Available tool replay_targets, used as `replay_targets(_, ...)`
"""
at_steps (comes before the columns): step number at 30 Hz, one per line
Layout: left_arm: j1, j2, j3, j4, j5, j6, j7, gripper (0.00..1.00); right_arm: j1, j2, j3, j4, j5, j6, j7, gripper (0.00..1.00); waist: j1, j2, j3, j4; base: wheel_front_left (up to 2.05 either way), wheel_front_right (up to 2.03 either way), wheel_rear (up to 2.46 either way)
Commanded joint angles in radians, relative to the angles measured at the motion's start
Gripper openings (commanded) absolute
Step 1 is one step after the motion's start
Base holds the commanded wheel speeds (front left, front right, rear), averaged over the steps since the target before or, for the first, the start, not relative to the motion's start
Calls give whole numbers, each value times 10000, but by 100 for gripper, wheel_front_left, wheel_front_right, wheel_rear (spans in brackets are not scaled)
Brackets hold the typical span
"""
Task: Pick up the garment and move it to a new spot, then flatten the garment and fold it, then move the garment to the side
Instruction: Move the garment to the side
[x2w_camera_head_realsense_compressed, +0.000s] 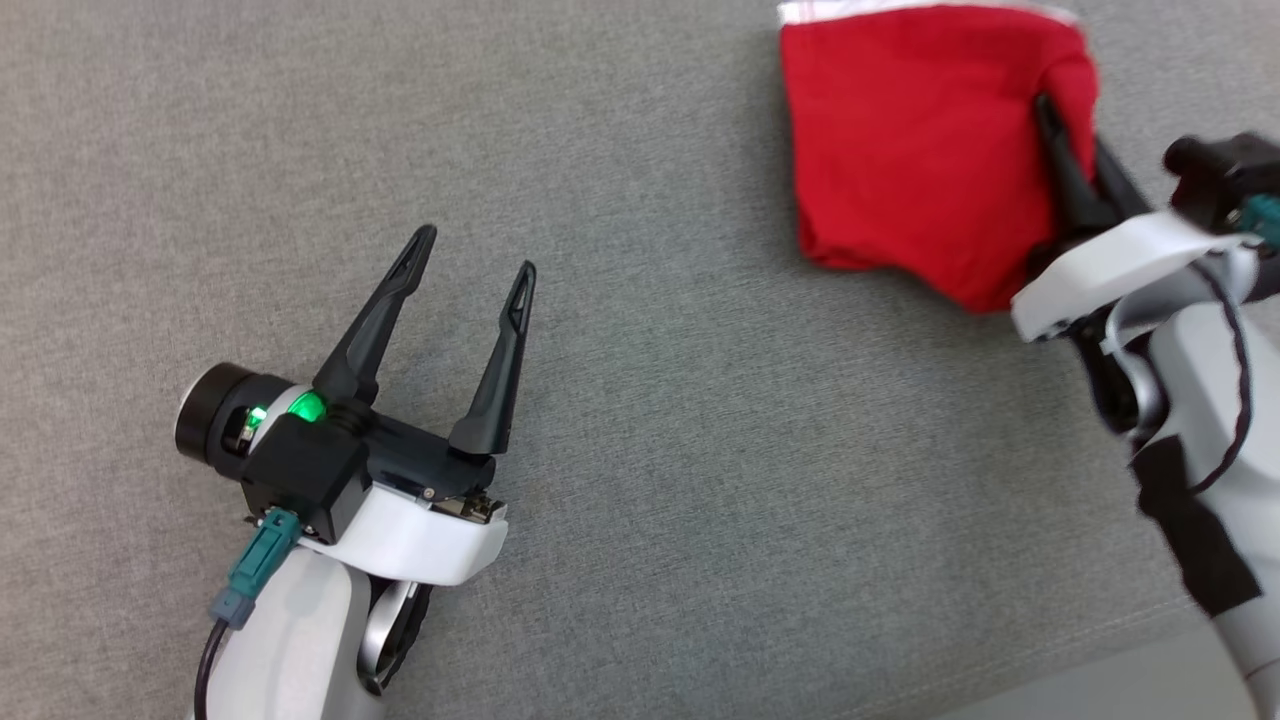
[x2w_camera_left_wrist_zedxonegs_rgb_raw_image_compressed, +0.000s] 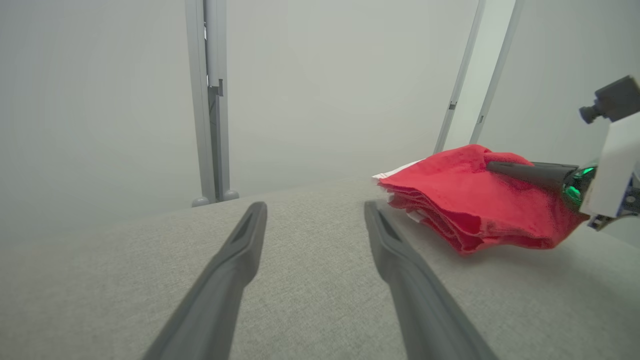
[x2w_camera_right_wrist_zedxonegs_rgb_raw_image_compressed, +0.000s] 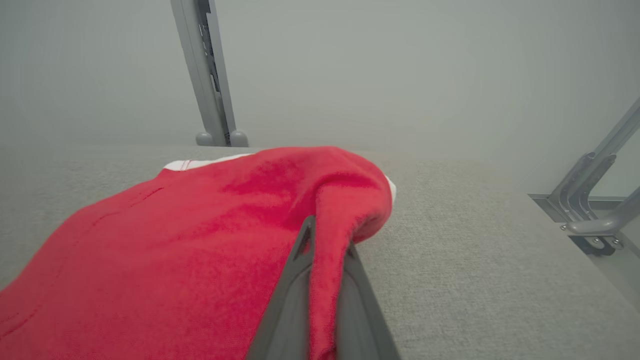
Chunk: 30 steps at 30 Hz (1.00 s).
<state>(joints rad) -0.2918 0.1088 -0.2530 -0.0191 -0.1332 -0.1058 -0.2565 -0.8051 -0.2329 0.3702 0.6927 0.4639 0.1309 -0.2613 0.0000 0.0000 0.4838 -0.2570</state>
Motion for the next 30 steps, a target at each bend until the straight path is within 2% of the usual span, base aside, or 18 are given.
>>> replay_targets(1, -223, 32, -28, -90, 51, -55, 14, 100, -262, -165, -24, 81, -141, 0, -57, 0, 0, 0, 179, 103, 0, 0, 0)
replay_targets(9, -727, 161, -336, -793, -6, -100, 249, 100, -1722, -1330, 177, 718, -1342, -2, -55, 0, 0, 0, 913, 612, 0, 0, 0)
replay_targets(17, -939, 266, -505, -1418, 35, -113, 393, 100, -2653, -2442, 330, 1025, -1865, -2, -55, 0, 0, 0, 1411, 1043, 0, 0, 0)
replay_targets(22, -951, 350, -544, -1628, 49, -67, 479, 100, -2983, -2958, 282, 1074, -2149, -2, -57, 0, 0, 0, 1537, 1141, 0, 0, 0)
replay_targets(30, -927, 481, -595, -1804, 46, -13, 600, 100, -3173, -3415, 338, 1108, -2389, -2, -57, 0, 0, 0, 1609, 1184, 0, 0, 0)
